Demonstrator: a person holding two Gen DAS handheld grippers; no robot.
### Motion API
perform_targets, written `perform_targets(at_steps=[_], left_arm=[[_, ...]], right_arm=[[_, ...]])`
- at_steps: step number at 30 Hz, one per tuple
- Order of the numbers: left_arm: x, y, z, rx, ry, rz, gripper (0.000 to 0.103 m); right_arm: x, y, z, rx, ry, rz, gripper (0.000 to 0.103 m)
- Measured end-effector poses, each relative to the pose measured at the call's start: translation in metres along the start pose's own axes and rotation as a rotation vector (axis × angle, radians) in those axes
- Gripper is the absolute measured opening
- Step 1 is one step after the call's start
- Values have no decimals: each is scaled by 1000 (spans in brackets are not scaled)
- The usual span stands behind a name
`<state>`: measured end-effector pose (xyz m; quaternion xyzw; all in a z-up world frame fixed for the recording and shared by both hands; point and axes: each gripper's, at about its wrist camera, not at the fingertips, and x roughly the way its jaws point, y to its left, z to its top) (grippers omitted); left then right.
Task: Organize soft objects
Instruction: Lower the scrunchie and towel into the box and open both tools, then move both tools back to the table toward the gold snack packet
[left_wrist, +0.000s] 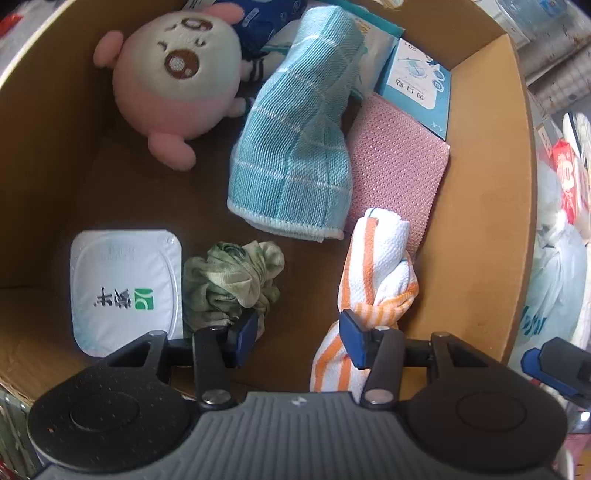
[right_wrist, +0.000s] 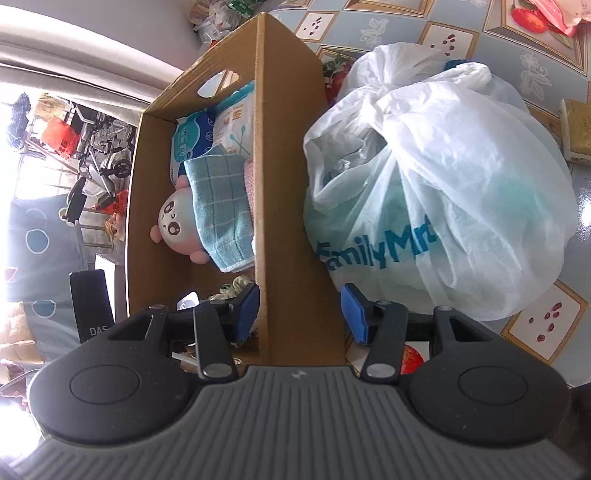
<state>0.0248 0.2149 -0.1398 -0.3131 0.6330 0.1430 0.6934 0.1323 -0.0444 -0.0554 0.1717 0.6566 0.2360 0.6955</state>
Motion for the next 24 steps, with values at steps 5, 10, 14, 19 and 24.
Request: perform_targets(at_steps=[5,10,14,19,24], left_arm=[[-1,14,-1,-81,54,-97,47],[-19,16,-8,-113,26,-158,51],[-41,9,-6,-87,-64,-81,53],[-68,-9,4,-26,-223,17,64],[-54,-14,34,-52,-238,23,65]], right_arm=[[-1,-8,2,13,4,3,49],[-5,-15,6,16,0,2,50],[-10,-22,12,15,-9,7,50],[-17,-32,18,14,-20,11,50],[-26,-47,21,25,-31,8,50]])
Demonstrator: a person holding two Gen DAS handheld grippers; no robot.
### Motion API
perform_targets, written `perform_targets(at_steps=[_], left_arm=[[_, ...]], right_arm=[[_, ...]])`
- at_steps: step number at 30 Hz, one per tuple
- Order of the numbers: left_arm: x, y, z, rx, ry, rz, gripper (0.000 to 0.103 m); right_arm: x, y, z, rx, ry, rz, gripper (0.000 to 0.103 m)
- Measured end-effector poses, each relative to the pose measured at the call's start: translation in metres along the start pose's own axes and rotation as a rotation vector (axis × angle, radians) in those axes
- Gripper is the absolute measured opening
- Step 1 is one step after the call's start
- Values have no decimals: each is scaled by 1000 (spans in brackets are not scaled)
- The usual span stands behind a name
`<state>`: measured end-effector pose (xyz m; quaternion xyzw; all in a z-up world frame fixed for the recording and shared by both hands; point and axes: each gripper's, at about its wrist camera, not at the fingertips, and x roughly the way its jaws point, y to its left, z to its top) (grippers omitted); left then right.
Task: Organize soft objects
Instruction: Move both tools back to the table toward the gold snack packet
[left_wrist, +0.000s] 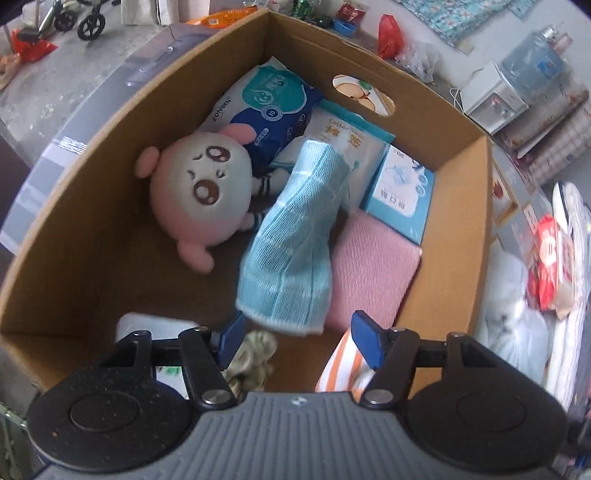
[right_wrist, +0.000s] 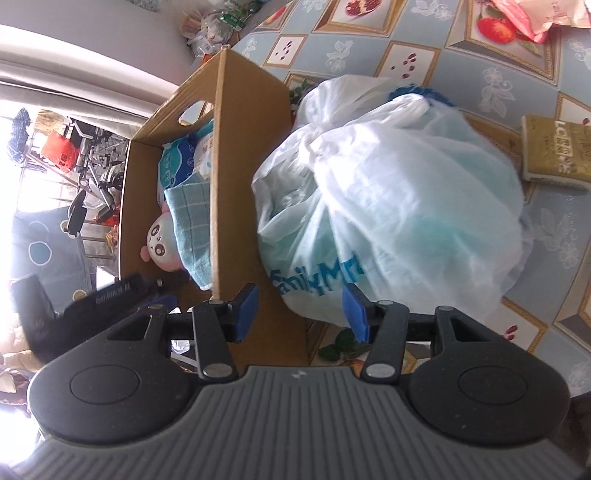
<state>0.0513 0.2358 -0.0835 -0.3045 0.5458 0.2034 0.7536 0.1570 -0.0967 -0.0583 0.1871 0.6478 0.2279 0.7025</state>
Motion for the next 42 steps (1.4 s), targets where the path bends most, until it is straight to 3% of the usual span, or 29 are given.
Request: perform_targets(at_steps=[2,5,7,9,14,16,18,21,26,30,32,35,37,42], left_arm=[[18,-2,3,23,65,31,65],[49,-10,-1,90,178,156,62],[59,-12,-6,114,242,156,63],[60,-14,-11,93,278,110,62],[40,-16,-13,33,217,73,64],[25,-21,-12,19,150,68,71],[9,-30,-11,22,77,95,71],[-19,-54,-8,47,-37,97,72],[-46,-123,-6,152,-144,7,76],[-33,-195,-14,319,-138,-107,76],[-19,-230,-20,408,-104,-134,76],[9,-270,-34,493,-51,-167,75],[25,-293,-37,523,-9,-180,68],[58,-322,-51,501,99,-220,67]], right_arm=[[-4,-7,0,11,-3,-1,50],[-11,-19,1,25,-10,-3,50],[-15,-28,1,38,-16,-3,51],[-18,-36,2,52,-19,-3,51],[-28,-53,5,75,-35,1,51],[-34,-60,8,81,-48,0,52],[-41,-69,11,91,-64,2,52],[-53,-83,14,103,-95,-11,52],[-80,-116,24,111,-161,-63,52],[-98,-149,36,88,-207,-124,52],[-101,-161,43,53,-214,-161,52],[-101,-183,51,57,-214,-149,52],[-98,-196,56,68,-212,-122,52],[-80,-216,64,76,-207,-75,47]])
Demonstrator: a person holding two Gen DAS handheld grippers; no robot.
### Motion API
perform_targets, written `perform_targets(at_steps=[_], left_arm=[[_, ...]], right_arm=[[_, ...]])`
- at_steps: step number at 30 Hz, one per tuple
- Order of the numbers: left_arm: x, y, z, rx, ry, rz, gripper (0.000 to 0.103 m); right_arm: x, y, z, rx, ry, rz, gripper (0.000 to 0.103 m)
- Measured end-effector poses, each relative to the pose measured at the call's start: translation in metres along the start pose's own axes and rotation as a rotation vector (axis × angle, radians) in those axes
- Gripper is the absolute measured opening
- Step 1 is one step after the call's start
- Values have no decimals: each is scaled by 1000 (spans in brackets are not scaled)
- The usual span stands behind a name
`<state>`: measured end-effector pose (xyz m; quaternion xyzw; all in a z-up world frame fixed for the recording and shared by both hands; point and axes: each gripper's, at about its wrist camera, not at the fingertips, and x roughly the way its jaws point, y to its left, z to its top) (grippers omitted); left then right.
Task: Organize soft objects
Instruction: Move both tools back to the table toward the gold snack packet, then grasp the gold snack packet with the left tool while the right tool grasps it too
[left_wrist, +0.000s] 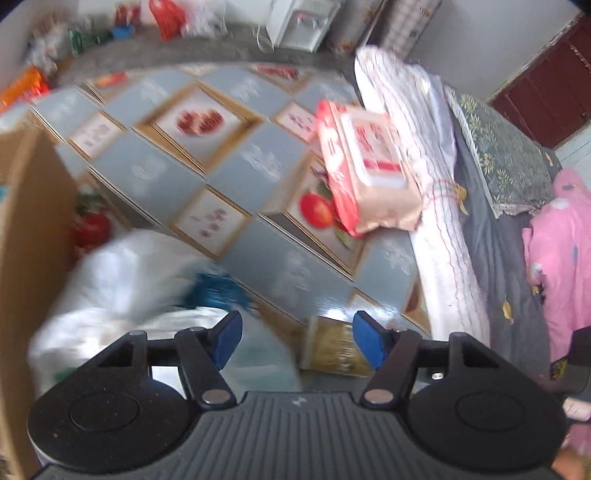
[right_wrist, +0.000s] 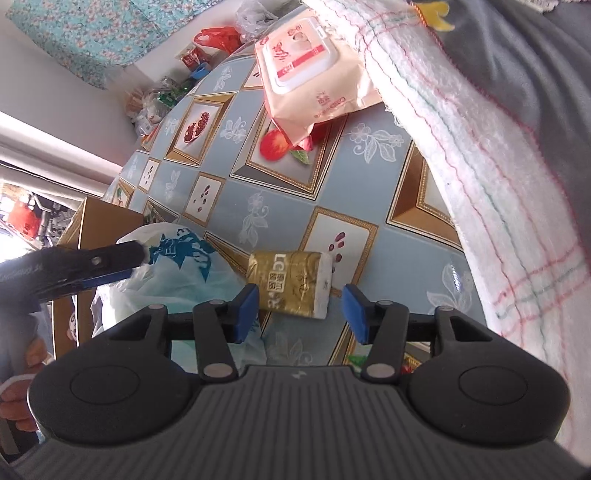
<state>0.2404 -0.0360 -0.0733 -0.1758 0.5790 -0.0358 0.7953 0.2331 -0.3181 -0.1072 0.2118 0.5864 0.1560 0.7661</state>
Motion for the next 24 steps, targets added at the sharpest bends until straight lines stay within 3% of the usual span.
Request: perform_targets(at_steps=[5,10,24], left_arm=[[41,-15,2,-6,128,-12,67],[70,-18,4,-79,202,-22,67],[112,-35,6,-57,304,7,66]], right_arm=[[22,-17,2,39,30,44,44],[40,-23,3,40,62,70,44],[66,-20,10,5,78,110,37]])
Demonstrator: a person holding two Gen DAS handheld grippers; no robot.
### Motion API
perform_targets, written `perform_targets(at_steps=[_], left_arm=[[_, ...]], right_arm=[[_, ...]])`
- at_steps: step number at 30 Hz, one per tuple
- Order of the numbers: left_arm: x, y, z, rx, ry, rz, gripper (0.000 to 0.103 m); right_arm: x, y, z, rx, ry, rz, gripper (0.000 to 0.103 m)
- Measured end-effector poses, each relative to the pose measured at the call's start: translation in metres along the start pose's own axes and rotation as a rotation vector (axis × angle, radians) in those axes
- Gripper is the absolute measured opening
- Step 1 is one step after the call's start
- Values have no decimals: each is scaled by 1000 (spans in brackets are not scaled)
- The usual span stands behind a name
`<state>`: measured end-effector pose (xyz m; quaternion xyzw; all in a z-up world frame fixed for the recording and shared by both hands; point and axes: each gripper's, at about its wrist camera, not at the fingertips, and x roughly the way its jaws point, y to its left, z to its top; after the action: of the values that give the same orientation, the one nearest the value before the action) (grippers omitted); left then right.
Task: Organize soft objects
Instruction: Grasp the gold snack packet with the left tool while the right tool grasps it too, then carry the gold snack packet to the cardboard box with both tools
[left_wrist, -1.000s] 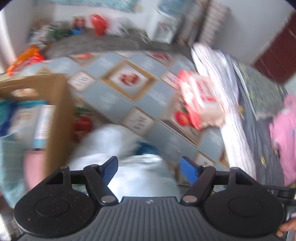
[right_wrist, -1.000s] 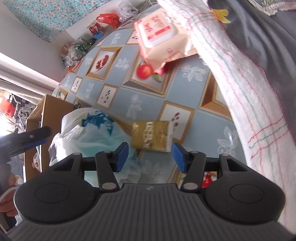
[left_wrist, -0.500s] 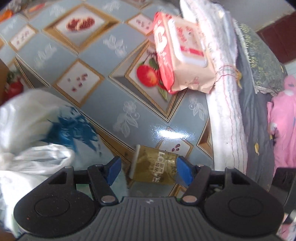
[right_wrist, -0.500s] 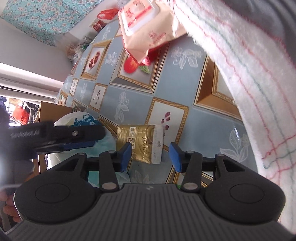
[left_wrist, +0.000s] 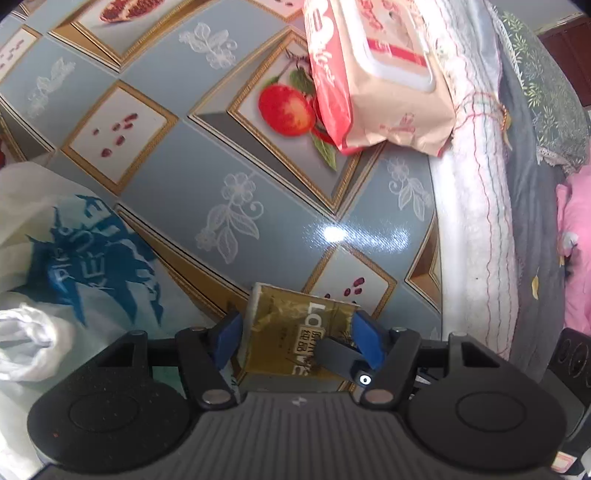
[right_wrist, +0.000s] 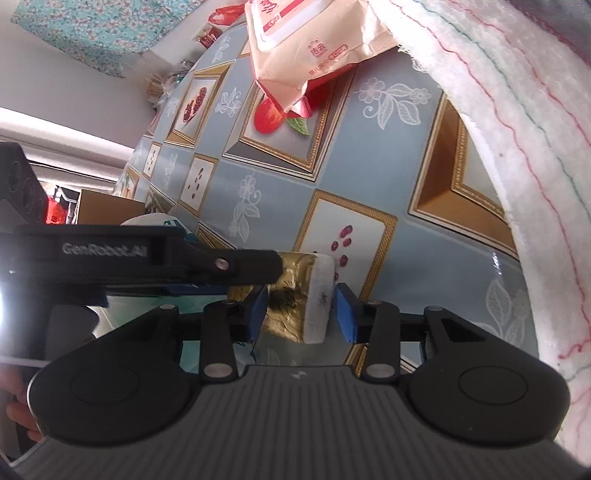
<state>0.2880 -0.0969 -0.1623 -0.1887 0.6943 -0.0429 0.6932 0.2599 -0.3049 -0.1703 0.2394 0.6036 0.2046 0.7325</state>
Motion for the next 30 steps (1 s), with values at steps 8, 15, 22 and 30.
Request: perform_targets(at_steps=[8,15,22,30], left_arm=[[-10,-3,-4,-8,-10,-21,66],[-51,-6,-17,-5,-79,-74,67],[-104,16,-40,-15,-139,-135,67],[-189,90,-81,-72,-233,-155,67]], right_arm=[[-11,12,1,-11,-25,-11,34],[-45,41,-4,-23,-82,-25,33],[-72,95,-25,-55,-140,-36,33],[-71,202,-67,-137,-139,7,33]])
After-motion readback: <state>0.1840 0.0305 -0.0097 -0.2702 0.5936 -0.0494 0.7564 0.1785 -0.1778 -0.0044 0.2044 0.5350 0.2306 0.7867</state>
